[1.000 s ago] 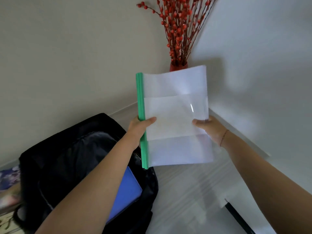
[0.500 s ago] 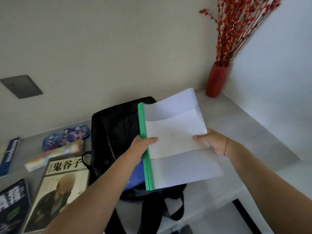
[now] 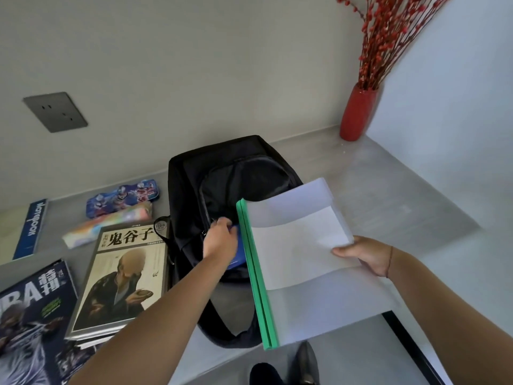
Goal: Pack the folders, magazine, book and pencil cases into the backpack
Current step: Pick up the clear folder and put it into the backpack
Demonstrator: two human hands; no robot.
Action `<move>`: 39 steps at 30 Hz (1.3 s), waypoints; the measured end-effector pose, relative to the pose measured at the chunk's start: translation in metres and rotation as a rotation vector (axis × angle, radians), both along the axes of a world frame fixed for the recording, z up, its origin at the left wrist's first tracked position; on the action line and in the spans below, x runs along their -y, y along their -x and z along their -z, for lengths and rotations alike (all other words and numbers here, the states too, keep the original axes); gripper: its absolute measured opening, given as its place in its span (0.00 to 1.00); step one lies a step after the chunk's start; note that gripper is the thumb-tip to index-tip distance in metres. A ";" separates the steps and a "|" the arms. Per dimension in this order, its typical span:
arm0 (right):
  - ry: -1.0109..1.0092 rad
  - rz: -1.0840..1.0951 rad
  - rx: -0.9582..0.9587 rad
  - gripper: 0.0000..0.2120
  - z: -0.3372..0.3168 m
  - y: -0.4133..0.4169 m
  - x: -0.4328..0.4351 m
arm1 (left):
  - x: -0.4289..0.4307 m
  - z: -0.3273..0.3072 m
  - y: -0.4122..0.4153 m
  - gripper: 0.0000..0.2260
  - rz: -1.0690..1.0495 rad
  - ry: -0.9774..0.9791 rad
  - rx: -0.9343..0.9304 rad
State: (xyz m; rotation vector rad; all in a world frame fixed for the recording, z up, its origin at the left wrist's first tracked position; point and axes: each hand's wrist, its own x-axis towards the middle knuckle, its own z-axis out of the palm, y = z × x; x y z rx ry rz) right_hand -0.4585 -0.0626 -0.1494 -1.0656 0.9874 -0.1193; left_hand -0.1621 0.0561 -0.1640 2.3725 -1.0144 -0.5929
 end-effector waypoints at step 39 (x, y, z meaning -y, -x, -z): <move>-0.385 -0.268 -0.145 0.16 0.034 -0.039 0.059 | 0.038 -0.025 -0.051 0.14 0.666 -0.026 1.068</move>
